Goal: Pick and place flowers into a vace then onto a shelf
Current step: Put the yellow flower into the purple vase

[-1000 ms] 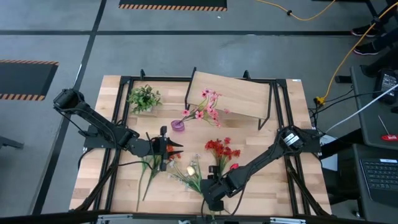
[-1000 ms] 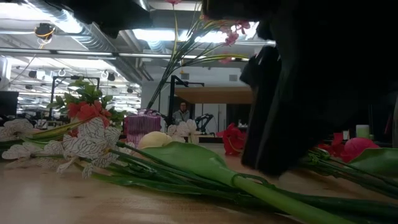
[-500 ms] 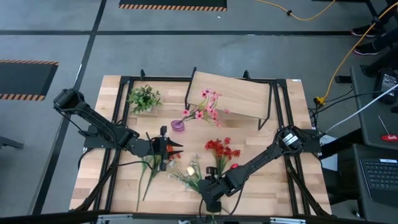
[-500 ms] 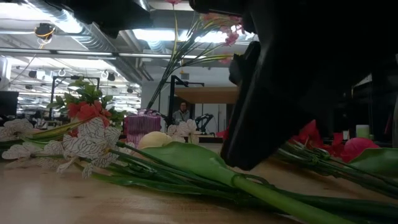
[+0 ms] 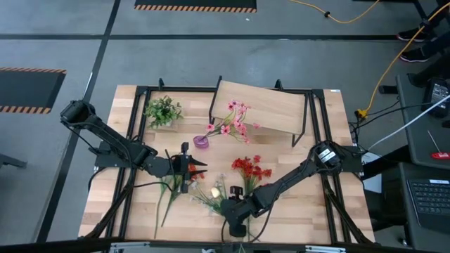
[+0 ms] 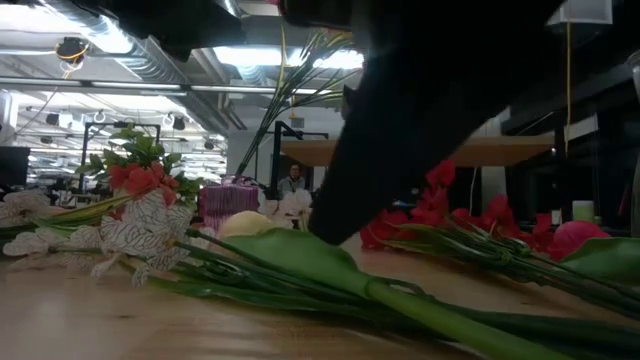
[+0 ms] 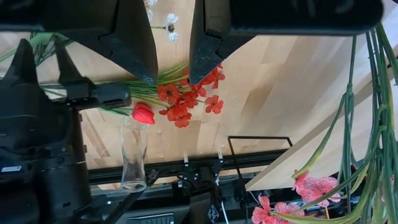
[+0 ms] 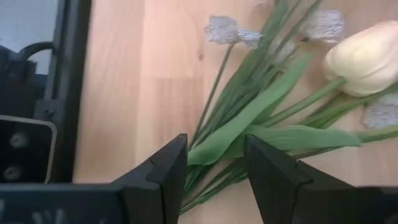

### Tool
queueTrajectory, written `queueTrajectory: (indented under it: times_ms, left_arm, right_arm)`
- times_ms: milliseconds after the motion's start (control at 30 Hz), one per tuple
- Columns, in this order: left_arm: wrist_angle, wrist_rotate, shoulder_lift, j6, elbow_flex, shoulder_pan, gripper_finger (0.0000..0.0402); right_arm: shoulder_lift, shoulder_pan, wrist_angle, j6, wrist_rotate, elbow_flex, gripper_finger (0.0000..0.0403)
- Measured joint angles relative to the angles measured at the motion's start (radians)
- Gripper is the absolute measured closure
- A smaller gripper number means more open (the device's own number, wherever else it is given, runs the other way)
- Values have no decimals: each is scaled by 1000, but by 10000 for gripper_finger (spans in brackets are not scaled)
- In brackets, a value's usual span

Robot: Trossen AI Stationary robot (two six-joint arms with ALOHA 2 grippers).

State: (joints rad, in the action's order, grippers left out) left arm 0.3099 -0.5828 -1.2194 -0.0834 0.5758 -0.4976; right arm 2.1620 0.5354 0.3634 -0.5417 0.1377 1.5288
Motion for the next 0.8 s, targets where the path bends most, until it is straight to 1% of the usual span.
queueTrajectory:
  times_ms: [167, 333, 600, 700, 800]
  left_arm:
    - [0, 0, 0, 0, 0, 0, 316]
    - [0, 0, 0, 0, 0, 0, 316]
    - [0, 0, 0, 0, 0, 0, 316]
    - [0, 0, 0, 0, 0, 0, 316]
    - [0, 0, 0, 0, 0, 0, 316]
  right_arm:
    - [2, -9, -2, 3, 3, 0, 243]
    - [37, -9, -10, 16, 3, 0, 243]
    - [39, -13, -15, 31, 11, 2, 245]
    - [38, -13, -14, 30, 11, 2, 260]
    - [38, -13, -14, 27, 11, 2, 292]
